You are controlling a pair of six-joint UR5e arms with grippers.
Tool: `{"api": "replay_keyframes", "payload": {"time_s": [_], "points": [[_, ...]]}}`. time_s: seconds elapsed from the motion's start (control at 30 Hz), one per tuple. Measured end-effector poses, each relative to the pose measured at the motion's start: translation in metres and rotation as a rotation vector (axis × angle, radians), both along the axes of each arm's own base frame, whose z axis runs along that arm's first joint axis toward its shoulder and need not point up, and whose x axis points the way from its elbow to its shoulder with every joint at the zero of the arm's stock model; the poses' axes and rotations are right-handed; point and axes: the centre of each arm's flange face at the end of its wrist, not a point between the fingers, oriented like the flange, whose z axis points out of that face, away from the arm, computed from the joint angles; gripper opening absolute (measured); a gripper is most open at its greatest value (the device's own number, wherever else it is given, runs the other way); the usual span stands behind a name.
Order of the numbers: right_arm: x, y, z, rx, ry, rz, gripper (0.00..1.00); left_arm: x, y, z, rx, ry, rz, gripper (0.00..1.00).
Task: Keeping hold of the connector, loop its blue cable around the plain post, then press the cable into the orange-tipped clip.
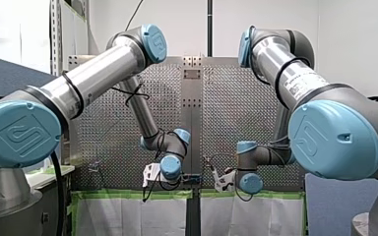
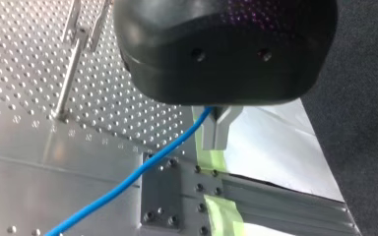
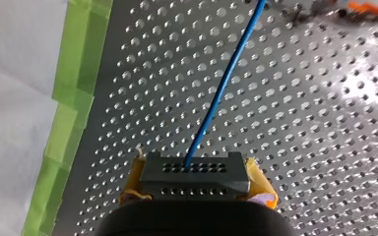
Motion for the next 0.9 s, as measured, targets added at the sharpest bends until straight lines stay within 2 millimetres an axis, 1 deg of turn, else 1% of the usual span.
{"api": "replay_keyframes", "payload": {"time_s": [0.2, 0.4, 0.57, 0.9], "points": [[-0.009, -0.008, 0.0, 0.001, 0.0, -0.017, 0.0, -0.007, -0.011, 0.004, -0.022, -0.053, -0.005, 0.0], [-0.015, -0.015, 0.001, -0.01, -0.008, -0.019, 0.0, -0.008, -0.024, 0.017, -0.056, -0.118, -0.002, 0.0], [-0.017, -0.024, 0.004, -0.021, -0.016, -0.024, 0.0, -0.008, -0.031, 0.023, -0.083, -0.162, 0.0, 0.0], [-0.02, -0.044, 0.011, -0.031, -0.016, -0.039, 0.0, -0.007, -0.048, 0.029, -0.144, -0.237, -0.022, 0.0]]}}
